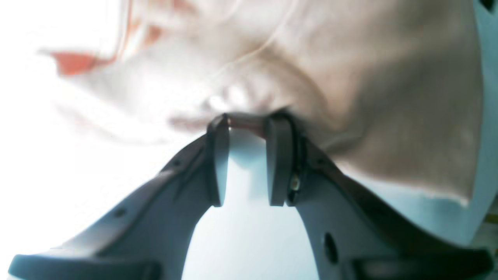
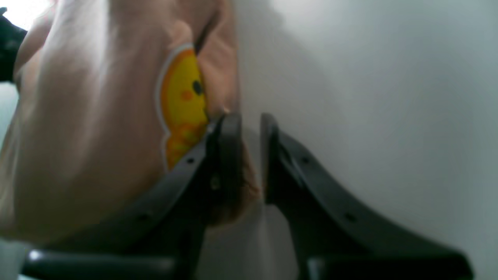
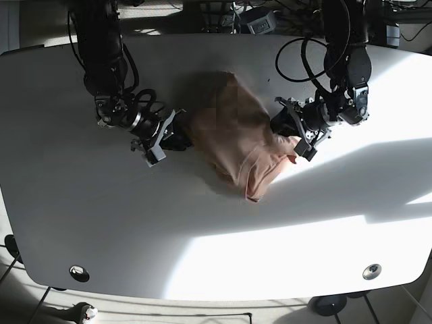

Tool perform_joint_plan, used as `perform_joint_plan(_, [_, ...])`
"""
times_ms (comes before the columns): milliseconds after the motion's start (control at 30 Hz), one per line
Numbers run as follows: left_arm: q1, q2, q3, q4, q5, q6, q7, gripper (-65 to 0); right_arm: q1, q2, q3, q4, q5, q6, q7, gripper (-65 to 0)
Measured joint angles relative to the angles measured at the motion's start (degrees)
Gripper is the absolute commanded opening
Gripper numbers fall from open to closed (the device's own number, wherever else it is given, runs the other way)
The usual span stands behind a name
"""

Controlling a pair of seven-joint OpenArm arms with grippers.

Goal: Fold the T-shirt properly

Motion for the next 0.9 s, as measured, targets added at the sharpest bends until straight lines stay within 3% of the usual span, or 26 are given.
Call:
perform_joint_plan(233, [-14.8,-1.6,-0.02,-14.58,0.94,0.13,0.85,-50.0,-10.08,-0.04,0.04,10.67,-0.92,-0.76,-0.98,-56.4])
perform_joint_plan(333, [-17.09,-1.53,-0.02,-14.6,0.87,0.11,0.83,-50.0,-13.51,-3.04,0.13,12.98,-1.07,-0.79,-1.38,-56.4])
perform_joint_plan(467, [-15.5,-3.3,-0.13,-2.34,1.05,0.13,1.25,-49.7,-14.43,-4.52,-0.22,14.19,-1.09,-0.63,-3.8,-56.4])
perform_joint_plan(600, [-12.37,-0.98,-0.15,5.97,0.85,1.14,0.96,-38.3,-15.37,-4.28,0.52,14.99,-1.05,-0.66,-3.72,-56.4])
perform_joint_plan(633, [-10.23,1.36,0.0,7.96,0.85,7.93,1.07,-34.0,-15.56,-4.72,3.61,14.99,-1.14,0.46,-4.9,-56.4])
perform_joint_plan(733, [-7.21,4.55,2.27,11.58,0.94,21.55,1.2,-26.4,-16.17,-4.26,9.75,15.06,-1.05,0.42,-4.33,-56.4])
perform_joint_plan(900, [-0.66,4.63,16.37,16.33,1.38,33.29,-16.63,-19.6,-18.01,-4.35,13.99,18.43,-1.95,0.48,-6.29,-56.4])
